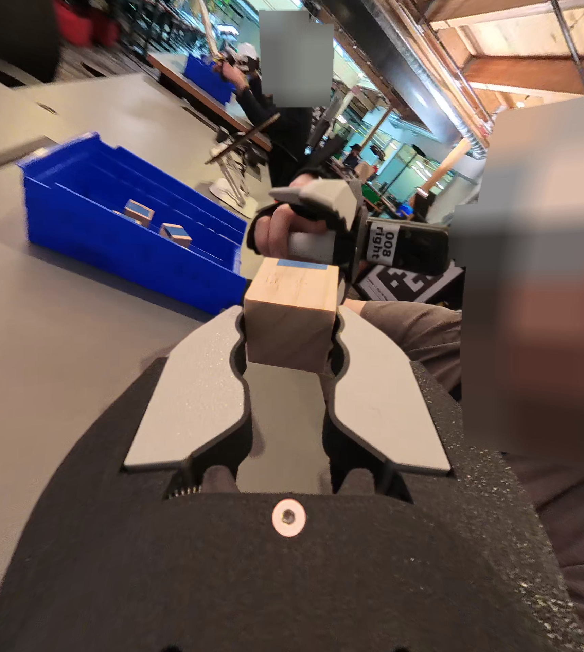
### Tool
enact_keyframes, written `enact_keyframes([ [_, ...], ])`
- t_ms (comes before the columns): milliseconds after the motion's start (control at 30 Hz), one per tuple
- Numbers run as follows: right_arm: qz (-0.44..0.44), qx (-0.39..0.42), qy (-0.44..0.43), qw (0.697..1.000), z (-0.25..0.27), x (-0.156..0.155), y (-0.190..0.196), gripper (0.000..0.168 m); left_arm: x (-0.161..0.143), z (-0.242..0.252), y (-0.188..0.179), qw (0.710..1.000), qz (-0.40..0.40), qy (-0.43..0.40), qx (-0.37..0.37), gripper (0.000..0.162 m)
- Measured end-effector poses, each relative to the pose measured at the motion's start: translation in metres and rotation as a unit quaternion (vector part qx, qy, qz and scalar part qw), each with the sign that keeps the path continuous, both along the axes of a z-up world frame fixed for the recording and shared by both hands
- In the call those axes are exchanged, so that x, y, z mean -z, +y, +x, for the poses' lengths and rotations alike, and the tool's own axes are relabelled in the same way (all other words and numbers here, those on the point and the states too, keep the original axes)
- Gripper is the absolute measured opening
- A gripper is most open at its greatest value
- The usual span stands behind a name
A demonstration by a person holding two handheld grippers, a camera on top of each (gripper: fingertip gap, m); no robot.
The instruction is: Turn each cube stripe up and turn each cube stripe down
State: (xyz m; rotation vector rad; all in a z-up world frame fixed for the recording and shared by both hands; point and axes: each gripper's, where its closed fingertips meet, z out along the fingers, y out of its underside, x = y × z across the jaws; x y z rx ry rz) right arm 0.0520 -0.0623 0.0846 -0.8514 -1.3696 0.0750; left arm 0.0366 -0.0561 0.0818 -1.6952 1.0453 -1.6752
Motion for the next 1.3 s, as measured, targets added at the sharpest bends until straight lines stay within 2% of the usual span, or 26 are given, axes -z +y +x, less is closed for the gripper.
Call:
enact_keyframes([
  [67, -0.001, -0.013, 0.003, 1.0, -0.01, 0.009, -0.004, 0.084, 0.008, 0.013, -0.005, 0.999, -0.021, -0.003, 0.029, 0.046],
  [133, 0.015, -0.004, 0.002, 1.0, -0.013, 0.014, -0.001, 0.069, 0.012, 0.021, -0.01, 0.998, -0.041, -0.008, 0.054, 0.046],
  [200, 0.029, 0.021, -0.019, 0.999, -0.013, 0.021, 0.006, 0.064, 0.017, 0.025, -0.014, 0.997, -0.034, -0.007, 0.07, 0.046],
  [333, 0.004, -0.003, -0.016, 1.0, -0.018, 0.026, 0.0, 0.045, 0.029, 0.027, -0.016, 0.997, -0.014, 0.02, 0.077, 0.046],
  [433, -0.029, 0.001, -0.032, 0.999, -0.015, 0.03, 0.004, 0.045, 0.03, 0.028, -0.015, 0.997, -0.021, 0.024, 0.073, 0.045],
  [467, -0.049, -0.006, -0.039, 0.998, -0.014, 0.031, 0.003, 0.045, 0.028, 0.028, -0.016, 0.996, -0.035, 0.018, 0.077, 0.05],
  [500, -0.069, -0.008, -0.046, 0.996, -0.011, 0.03, 0.003, 0.045, 0.025, 0.027, -0.017, 0.995, -0.048, 0.009, 0.083, 0.063],
  [533, -0.082, -0.002, -0.055, 0.995, -0.004, 0.027, 0.006, 0.045, 0.024, 0.026, -0.015, 0.995, -0.052, 0.006, 0.08, 0.064],
  [600, -0.112, 0.057, -0.096, 0.987, 0.027, 0.022, 0.024, 0.045, 0.027, 0.021, -0.008, 0.998, -0.03, 0.023, 0.055, 0.062],
  [667, -0.2, 0.151, -0.14, 0.958, 0.086, 0.028, 0.049, 0.045, 0.029, 0.013, 0.002, 0.999, -0.001, 0.049, 0.016, 0.059],
  [733, -0.337, 0.245, -0.167, 0.894, 0.158, 0.052, 0.065, 0.045, 0.029, 0.004, 0.008, 0.997, 0.02, 0.072, -0.011, 0.053],
  [800, -0.42, 0.324, -0.2, 0.824, 0.224, 0.086, 0.076, 0.045, 0.024, -0.003, 0.01, 0.996, 0.037, 0.08, -0.03, 0.052],
  [867, -0.46, 0.353, -0.273, 0.767, 0.27, 0.126, 0.076, 0.047, 0.019, -0.008, 0.009, 0.995, 0.05, 0.081, -0.037, 0.051],
  [933, -0.508, 0.352, -0.324, 0.716, 0.29, 0.158, 0.07, 0.047, 0.016, -0.011, 0.007, 0.994, 0.058, 0.085, -0.039, 0.05],
  [1100, -0.553, 0.332, -0.364, 0.672, 0.292, 0.207, 0.085, 0.047, 0.016, -0.016, 0.002, 0.99, 0.077, 0.107, -0.043, 0.049],
  [1200, -0.561, 0.363, -0.381, 0.64, 0.305, 0.223, 0.091, 0.047, 0.016, -0.021, 0.003, 0.988, 0.086, 0.119, -0.054, 0.048],
  [1300, -0.564, 0.378, -0.39, 0.622, 0.314, 0.233, 0.093, 0.048, 0.013, -0.033, 0.014, 0.982, 0.097, 0.131, -0.098, 0.049],
])
